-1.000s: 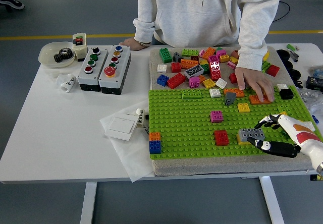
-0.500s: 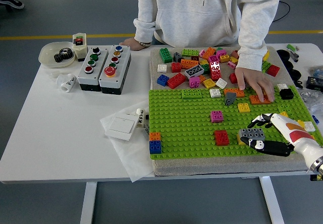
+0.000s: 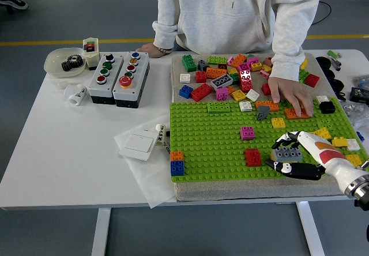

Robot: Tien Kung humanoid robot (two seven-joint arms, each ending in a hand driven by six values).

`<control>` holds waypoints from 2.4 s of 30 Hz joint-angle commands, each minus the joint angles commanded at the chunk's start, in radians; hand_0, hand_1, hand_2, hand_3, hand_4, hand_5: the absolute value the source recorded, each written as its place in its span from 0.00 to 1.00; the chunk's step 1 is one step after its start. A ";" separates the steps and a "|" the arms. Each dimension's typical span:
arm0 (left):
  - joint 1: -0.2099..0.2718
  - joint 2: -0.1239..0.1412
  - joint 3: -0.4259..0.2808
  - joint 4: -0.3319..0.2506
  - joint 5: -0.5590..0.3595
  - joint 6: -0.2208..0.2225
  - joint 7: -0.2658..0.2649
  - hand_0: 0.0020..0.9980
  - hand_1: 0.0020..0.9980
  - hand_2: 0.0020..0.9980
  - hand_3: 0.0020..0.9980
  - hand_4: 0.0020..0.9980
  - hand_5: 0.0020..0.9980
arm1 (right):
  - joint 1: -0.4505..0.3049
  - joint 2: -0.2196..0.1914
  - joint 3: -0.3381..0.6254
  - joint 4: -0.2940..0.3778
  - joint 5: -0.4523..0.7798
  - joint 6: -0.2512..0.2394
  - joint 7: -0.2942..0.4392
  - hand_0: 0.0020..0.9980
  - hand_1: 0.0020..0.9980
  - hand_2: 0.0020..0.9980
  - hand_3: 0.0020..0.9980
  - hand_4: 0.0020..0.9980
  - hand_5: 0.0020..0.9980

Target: Pick up the brick,pile it on top of brick,press brick,pick up the brick,pile it on top of brick,press brick

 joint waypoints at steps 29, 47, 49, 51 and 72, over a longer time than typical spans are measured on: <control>-0.002 0.001 0.012 0.000 -0.014 0.001 0.001 0.78 0.79 0.84 0.62 0.65 0.68 | 0.027 0.011 -0.033 0.000 0.005 0.002 0.001 0.65 0.66 0.70 0.56 0.88 0.64; -0.006 0.001 0.019 0.000 -0.020 0.001 0.001 0.78 0.79 0.83 0.62 0.65 0.68 | 0.059 0.031 -0.069 0.000 0.007 0.002 0.004 0.65 0.66 0.70 0.56 0.88 0.64; -0.006 0.001 0.019 0.000 -0.021 0.000 0.001 0.78 0.79 0.83 0.62 0.65 0.68 | 0.057 0.027 -0.058 0.000 0.003 0.002 0.002 0.65 0.66 0.70 0.56 0.88 0.64; -0.006 0.001 0.016 0.000 -0.017 0.000 0.002 0.78 0.79 0.84 0.62 0.65 0.67 | 0.053 0.024 -0.045 0.000 -0.001 0.003 -0.001 0.65 0.66 0.70 0.56 0.88 0.64; 0.000 -0.001 0.012 0.000 -0.013 0.001 0.003 0.78 0.79 0.84 0.62 0.65 0.67 | -0.005 0.037 0.151 0.000 -0.030 -0.009 -0.016 0.65 0.65 0.70 0.55 0.88 0.64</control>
